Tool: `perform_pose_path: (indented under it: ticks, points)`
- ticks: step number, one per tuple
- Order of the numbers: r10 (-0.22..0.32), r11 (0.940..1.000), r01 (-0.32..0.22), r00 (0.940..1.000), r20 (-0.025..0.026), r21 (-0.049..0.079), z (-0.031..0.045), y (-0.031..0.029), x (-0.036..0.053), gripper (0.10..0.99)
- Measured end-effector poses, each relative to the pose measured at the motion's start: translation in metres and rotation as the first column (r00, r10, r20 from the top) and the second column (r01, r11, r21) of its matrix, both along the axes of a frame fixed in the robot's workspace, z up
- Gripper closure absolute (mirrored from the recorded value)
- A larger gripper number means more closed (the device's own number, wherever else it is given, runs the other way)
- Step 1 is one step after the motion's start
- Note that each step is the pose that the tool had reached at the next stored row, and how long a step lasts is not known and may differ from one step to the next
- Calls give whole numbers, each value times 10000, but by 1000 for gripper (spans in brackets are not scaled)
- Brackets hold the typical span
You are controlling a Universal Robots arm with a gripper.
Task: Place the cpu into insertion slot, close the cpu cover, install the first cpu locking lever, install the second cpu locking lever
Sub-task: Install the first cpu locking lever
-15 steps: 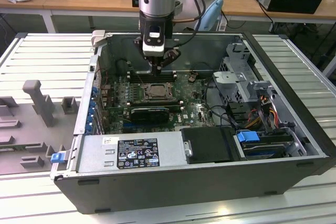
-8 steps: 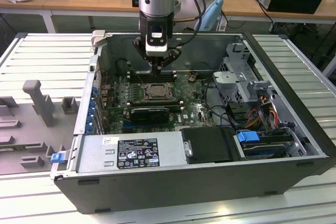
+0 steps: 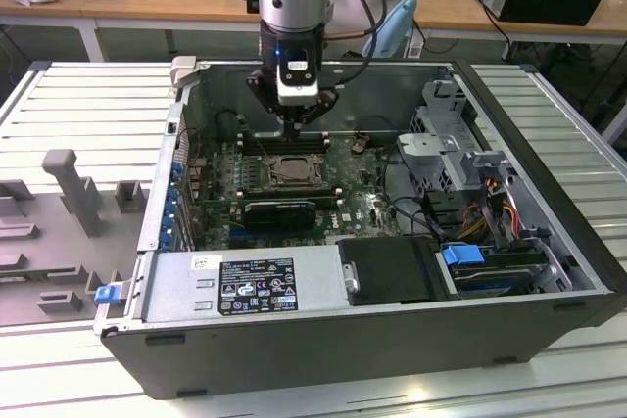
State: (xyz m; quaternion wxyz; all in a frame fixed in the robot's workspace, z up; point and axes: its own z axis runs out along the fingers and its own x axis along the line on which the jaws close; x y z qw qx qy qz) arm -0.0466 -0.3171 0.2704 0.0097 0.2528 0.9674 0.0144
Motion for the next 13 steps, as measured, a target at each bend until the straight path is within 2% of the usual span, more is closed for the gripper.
perform_pose_path:
  ticks: [8, 13]
  points:
    - [886, 9961, -886, 9961, 0, 0, 0, 0, 0, 980]
    - [1467, 9892, -1467, 9892, 0, 0, 0, 0, 0, 980]
